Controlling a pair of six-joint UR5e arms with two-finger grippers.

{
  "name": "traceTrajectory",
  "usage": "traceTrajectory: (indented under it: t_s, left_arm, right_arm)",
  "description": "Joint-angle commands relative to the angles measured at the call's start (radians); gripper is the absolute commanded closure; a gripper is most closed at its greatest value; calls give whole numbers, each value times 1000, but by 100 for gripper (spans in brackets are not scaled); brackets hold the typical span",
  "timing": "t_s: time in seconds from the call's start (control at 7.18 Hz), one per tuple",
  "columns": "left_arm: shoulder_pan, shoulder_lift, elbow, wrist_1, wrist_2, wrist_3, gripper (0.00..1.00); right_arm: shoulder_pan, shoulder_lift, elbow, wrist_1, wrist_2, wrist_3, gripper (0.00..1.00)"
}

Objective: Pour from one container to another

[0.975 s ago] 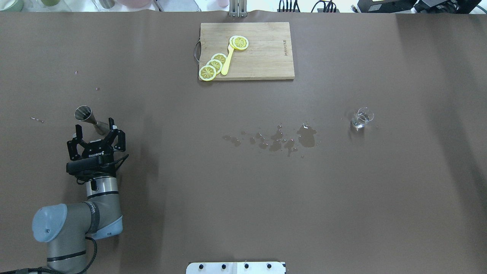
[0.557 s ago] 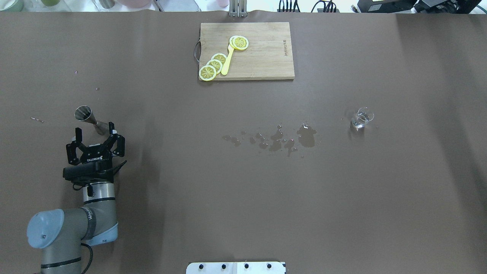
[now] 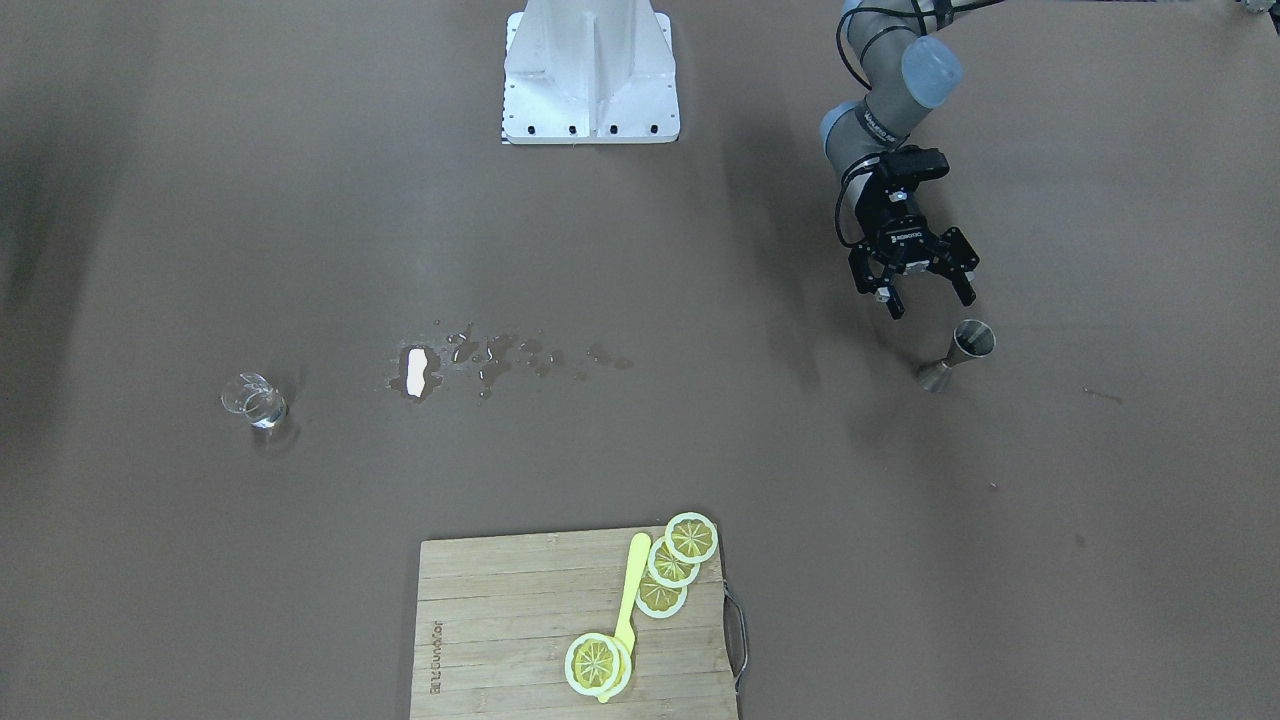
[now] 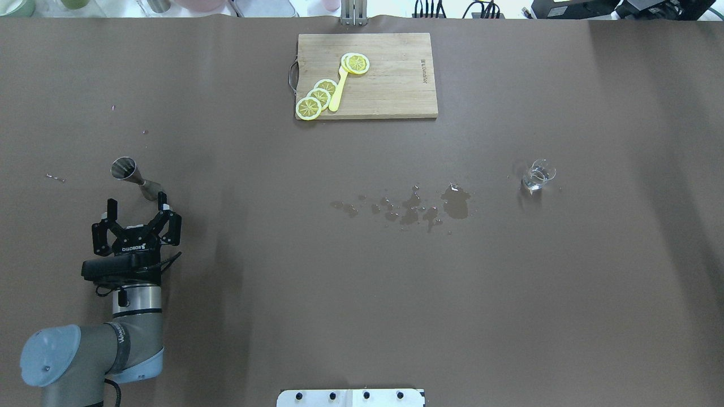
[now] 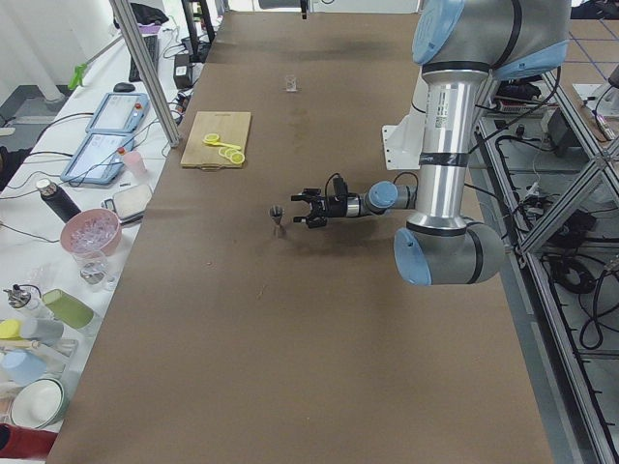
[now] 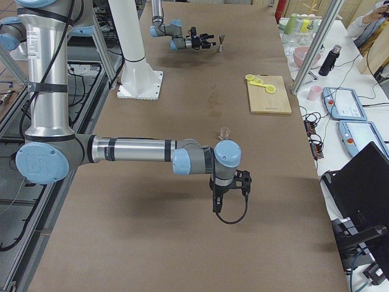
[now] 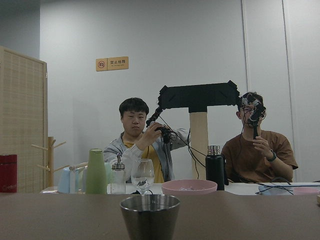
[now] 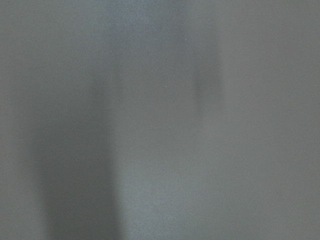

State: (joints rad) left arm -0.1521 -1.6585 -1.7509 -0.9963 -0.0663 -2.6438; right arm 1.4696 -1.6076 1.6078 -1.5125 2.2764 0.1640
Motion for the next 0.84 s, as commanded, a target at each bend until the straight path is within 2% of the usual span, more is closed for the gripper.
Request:
traceTrajectory:
  t_s: [0.0, 0.14, 0.28, 0.7]
  left_arm:
    - [25, 20, -48, 24, 0, -1, 1]
    - [22, 25, -61, 30, 26, -1, 1]
    - [23, 63, -125, 69, 46, -2, 1]
    - [23, 57, -177, 94, 45, 13, 1]
  right_arm:
    - [0, 0, 0, 0, 0, 0, 0]
    - [0, 0, 0, 0, 0, -1, 0]
    - [0, 0, -2, 0, 0, 0, 0]
    - [0, 0, -6, 0, 0, 0, 0]
